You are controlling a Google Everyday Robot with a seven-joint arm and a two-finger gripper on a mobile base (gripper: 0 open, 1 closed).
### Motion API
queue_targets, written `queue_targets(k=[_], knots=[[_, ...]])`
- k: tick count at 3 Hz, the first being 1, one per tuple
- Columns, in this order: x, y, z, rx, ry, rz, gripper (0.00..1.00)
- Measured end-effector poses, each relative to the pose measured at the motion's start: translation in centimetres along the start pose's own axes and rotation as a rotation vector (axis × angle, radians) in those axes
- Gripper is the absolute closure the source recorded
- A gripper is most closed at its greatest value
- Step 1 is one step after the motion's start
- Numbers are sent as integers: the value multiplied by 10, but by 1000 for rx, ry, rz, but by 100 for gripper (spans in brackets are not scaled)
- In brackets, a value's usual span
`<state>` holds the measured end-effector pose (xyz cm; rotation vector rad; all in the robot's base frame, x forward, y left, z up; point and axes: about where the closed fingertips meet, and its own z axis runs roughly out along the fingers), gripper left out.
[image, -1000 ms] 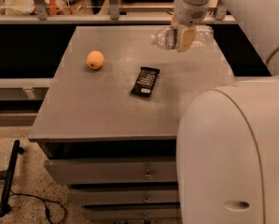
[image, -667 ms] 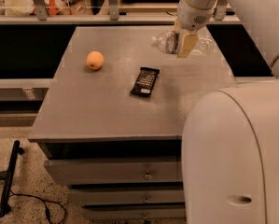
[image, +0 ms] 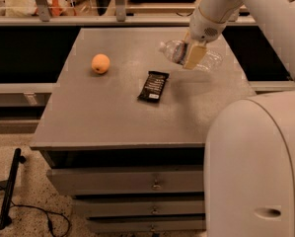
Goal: Knock water bottle over
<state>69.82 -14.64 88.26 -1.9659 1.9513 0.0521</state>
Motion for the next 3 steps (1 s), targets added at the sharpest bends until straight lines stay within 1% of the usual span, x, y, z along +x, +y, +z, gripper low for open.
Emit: queue_targets(k=[1, 2, 3], knots=[[-2, 1, 16, -7, -33, 35, 100], [-5, 2, 27, -16, -46, 59, 82], [-5, 2, 31, -11, -51, 88, 59]])
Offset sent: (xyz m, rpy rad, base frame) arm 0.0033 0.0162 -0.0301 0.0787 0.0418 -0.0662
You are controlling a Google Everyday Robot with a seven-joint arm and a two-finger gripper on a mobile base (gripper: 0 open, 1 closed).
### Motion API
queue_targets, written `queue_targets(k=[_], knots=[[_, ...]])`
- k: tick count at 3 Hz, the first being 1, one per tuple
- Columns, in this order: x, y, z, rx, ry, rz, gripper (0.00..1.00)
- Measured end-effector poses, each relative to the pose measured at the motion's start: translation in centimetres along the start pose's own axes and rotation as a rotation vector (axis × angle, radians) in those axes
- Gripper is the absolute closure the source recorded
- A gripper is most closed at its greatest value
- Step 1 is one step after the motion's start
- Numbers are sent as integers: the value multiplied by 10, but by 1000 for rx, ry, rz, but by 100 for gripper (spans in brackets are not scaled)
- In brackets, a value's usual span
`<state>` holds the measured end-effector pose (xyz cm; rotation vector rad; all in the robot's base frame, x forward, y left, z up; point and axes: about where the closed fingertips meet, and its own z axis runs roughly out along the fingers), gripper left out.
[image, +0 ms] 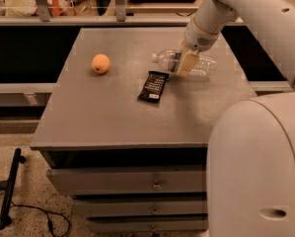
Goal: Knock water bottle over
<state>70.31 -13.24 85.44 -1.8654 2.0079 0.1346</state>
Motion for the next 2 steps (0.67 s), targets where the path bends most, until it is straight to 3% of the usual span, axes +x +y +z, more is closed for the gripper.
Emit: queue_targets(k=[1, 2], knots=[[-4, 3, -1, 6, -11, 16, 36], [-12, 2, -4, 17, -33, 33, 5]])
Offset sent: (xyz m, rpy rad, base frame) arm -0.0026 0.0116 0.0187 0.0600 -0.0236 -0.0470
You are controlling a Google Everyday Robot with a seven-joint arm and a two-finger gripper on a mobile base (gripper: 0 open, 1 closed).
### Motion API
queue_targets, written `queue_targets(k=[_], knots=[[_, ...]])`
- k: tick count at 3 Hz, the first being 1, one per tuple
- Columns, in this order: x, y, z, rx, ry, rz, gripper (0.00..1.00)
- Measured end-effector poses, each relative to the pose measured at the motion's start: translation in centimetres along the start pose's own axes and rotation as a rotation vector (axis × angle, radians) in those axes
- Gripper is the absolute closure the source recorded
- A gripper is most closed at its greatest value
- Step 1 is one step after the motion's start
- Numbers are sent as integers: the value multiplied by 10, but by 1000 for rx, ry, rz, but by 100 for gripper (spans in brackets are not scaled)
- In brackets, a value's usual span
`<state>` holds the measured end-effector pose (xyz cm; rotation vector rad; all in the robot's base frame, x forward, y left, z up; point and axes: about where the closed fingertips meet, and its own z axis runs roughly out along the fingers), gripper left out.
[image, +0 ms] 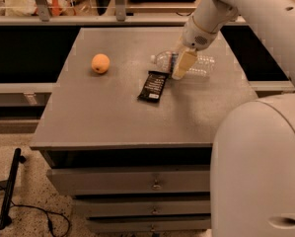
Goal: Knock water bottle over
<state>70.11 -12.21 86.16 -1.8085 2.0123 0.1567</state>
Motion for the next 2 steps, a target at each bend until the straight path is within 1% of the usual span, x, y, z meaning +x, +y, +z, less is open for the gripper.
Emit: queue_targets(k=[1, 2], knots=[[-7, 0, -3, 6, -21, 11, 0], [-14, -6, -14, 33, -46, 27, 0]])
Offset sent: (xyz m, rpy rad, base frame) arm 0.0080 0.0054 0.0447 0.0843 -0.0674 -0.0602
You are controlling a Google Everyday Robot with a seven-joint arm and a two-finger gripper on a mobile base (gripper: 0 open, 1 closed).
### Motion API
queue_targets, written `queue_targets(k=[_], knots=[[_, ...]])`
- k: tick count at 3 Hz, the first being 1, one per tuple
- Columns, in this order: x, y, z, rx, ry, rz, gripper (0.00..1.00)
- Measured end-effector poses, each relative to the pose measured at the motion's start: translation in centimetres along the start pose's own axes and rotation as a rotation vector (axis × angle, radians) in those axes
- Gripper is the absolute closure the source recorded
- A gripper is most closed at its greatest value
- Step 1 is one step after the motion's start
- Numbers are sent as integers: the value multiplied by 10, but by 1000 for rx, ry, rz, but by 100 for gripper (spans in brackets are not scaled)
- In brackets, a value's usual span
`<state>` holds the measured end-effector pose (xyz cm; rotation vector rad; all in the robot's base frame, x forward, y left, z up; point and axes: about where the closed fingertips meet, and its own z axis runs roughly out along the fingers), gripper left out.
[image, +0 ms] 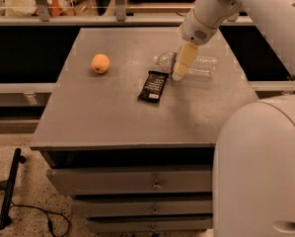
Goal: Knock water bottle over
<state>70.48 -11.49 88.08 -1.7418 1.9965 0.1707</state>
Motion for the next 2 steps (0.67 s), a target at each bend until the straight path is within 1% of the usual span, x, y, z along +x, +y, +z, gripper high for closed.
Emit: queue_targets(k=[1, 2], knots=[[-5, -13, -17, 53, -27, 26, 0], [-5, -13, -16, 53, -27, 26, 0]])
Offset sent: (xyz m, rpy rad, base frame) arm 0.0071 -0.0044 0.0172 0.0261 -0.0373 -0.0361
